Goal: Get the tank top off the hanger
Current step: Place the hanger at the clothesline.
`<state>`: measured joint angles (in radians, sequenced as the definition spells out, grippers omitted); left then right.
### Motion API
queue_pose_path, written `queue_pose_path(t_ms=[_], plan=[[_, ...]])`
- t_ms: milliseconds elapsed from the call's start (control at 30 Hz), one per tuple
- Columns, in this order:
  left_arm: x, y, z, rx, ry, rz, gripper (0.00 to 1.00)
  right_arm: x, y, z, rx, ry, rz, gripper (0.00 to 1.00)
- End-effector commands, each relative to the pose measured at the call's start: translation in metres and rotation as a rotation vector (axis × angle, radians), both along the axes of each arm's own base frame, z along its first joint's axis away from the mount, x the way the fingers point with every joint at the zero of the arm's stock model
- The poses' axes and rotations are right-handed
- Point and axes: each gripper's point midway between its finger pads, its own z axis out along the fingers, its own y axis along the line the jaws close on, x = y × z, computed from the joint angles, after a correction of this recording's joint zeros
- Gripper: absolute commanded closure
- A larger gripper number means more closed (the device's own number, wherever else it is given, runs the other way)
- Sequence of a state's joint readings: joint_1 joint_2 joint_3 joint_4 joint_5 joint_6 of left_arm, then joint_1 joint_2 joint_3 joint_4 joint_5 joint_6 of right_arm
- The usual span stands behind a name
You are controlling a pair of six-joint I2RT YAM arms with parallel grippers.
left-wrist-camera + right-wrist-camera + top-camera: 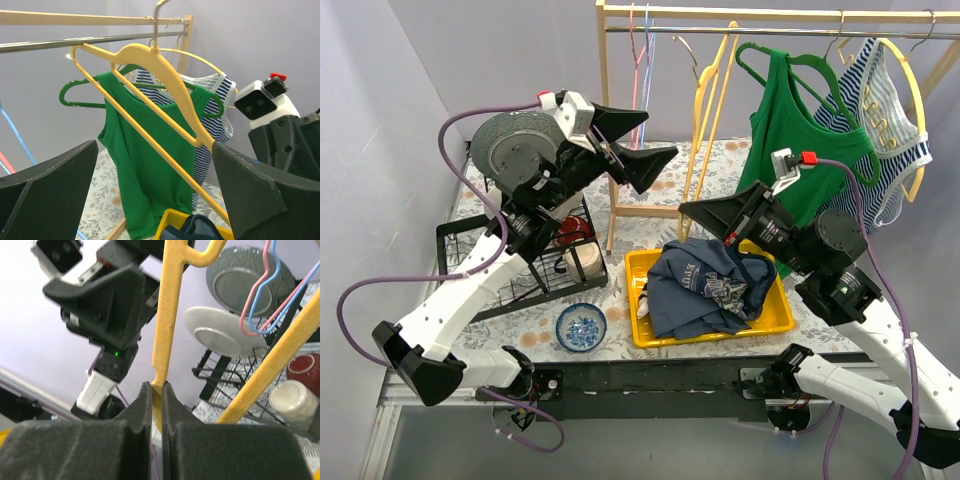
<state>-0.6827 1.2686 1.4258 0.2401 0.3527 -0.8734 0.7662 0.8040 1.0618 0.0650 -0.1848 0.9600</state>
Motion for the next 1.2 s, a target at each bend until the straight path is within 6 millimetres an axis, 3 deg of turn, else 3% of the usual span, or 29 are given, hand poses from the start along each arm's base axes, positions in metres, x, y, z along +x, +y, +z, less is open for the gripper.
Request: queue_pose_path(t_ms=[0, 467, 1167], plan=[[-0.013, 0.018, 0.007, 0.010, -0.034, 0.043, 0.02, 0.012, -0.013, 0.055, 0.198, -0.099, -0.095, 0.99], [-0.039, 0.065, 0.017, -0.037, -0.091, 0.163, 0.02, 0.049, -0.012, 0.055, 0.344, 0.023, -0.184, 0.99], [-0.052, 0.087, 0.016, -0.040, -0.117, 0.219, 0.02, 0.105, 0.019, 0.078, 0.417, 0.095, -0.237, 0.99]])
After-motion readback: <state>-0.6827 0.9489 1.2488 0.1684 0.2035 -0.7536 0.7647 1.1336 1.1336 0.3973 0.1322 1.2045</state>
